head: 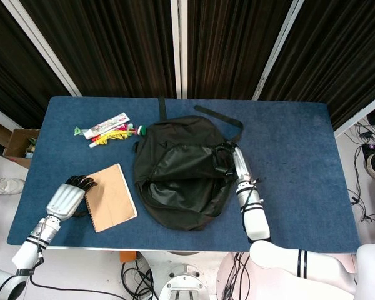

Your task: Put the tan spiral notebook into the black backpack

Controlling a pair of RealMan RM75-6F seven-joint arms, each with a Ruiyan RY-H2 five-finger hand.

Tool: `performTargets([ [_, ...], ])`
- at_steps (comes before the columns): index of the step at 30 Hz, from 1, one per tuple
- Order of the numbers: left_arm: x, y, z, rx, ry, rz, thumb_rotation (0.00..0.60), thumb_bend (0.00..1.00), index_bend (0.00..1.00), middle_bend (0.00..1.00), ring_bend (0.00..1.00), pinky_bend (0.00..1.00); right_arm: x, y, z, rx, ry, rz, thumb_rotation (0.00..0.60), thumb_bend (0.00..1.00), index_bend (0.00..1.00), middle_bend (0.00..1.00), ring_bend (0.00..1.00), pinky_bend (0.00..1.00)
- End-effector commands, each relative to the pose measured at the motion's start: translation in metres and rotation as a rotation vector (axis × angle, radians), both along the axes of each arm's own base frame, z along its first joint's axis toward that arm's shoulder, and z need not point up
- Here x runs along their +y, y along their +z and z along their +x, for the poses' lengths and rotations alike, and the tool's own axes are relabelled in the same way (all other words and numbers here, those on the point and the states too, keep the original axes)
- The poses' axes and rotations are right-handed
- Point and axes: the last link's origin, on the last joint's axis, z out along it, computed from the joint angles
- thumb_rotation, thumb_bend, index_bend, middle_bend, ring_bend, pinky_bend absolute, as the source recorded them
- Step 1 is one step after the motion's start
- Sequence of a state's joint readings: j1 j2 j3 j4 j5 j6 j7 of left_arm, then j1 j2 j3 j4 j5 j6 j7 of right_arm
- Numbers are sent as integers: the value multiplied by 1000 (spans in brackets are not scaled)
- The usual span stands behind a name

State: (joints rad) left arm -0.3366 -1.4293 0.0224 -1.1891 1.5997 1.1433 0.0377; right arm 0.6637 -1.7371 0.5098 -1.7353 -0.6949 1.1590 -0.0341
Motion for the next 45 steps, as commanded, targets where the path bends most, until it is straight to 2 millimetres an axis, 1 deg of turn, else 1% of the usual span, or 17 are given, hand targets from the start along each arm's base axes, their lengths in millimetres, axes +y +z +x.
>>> performTargets([
  [1,4,-6,1,4,-4,-18,600,18,217,178,145,190,0,0,0,-2,-2,-1,600,504,552,465,247,44],
  [4,7,-10,2,16,-14,-25,600,18,217,178,146,189,0,1,-1,-8,-5,-2,600,507,552,465,247,44],
  [6,10,-13,5,-13,-19,-21,600,17,217,178,146,189,0,1,-1,-9,-7,-1,600,507,552,465,247,44],
  [11,15,-23,13,-171,-36,18,600,17,232,178,145,190,0,0,-2,-10,-9,1,600,508,552,465,247,44],
  [14,18,-30,12,-266,-57,47,600,27,259,182,146,192,0,0,-1,-11,-9,-1,600,513,552,464,247,44],
  [17,20,-37,6,-322,-64,76,600,85,268,190,146,193,0,0,-1,-10,-8,-5,600,521,553,465,247,44],
  [20,19,-43,-1,-336,-71,91,600,194,269,209,152,193,-1,1,-1,-10,-9,-9,600,523,555,465,247,44],
  [21,19,-44,-2,-340,-73,95,600,214,269,215,154,193,-1,1,-1,-11,-9,-9,600,523,555,465,247,44],
  [25,18,-48,-2,-374,-84,117,600,296,269,226,155,193,0,0,1,-12,-6,-6,600,524,555,465,247,44],
  [28,19,-52,0,-398,-95,117,600,330,268,226,155,193,0,-1,2,-12,-5,-2,600,524,555,465,247,44],
  [34,19,-56,12,-399,-178,110,600,341,270,230,156,192,-1,-1,1,-16,-10,-3,600,526,555,465,247,42],
  [37,20,-55,18,-397,-224,124,600,346,313,275,187,198,-2,1,0,-18,-15,-8,600,527,555,465,247,42],
  [45,24,-53,23,-372,-263,172,600,309,426,404,292,229,-2,3,-2,-20,-20,-9,600,526,555,465,247,36],
])
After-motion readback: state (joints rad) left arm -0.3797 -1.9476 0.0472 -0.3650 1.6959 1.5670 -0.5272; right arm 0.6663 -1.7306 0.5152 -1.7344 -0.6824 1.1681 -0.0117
